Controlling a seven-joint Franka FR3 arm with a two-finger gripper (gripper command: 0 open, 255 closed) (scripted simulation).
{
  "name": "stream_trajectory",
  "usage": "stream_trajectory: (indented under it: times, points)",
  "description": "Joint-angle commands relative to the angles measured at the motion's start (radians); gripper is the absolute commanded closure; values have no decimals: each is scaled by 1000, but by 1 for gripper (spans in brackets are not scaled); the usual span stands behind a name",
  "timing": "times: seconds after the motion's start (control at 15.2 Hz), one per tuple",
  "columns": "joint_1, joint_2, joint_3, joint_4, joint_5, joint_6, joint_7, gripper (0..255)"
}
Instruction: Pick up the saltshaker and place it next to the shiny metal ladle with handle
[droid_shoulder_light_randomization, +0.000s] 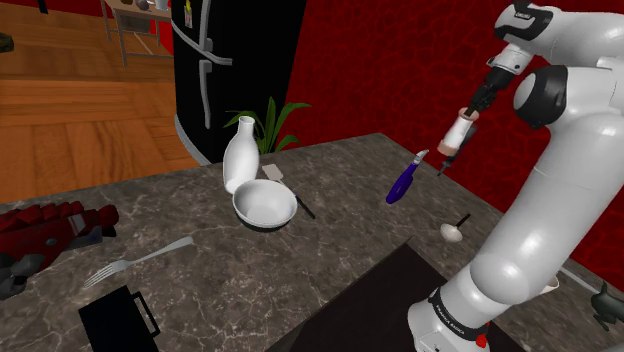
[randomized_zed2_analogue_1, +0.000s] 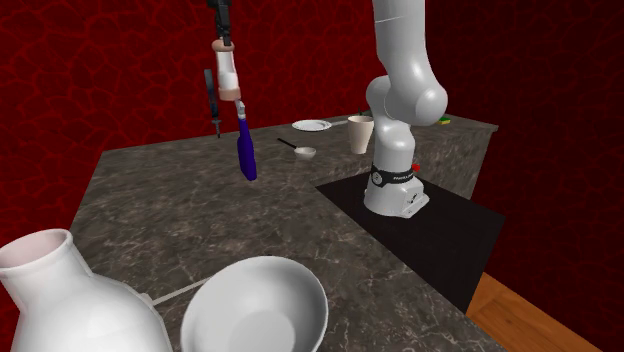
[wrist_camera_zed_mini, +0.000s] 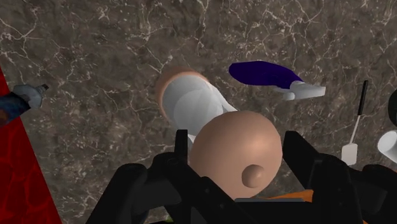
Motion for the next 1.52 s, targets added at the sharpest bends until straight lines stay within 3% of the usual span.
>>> stream_trajectory:
  times: [0.0, 0.66, 1.45]
  points:
    - [17, -17, 0, -46, -14, 36, 5, 255]
    - [59, -58, 2, -221, -45, 186, 9, 255]
    - [74, -57, 9, -381, -39, 346, -9, 255]
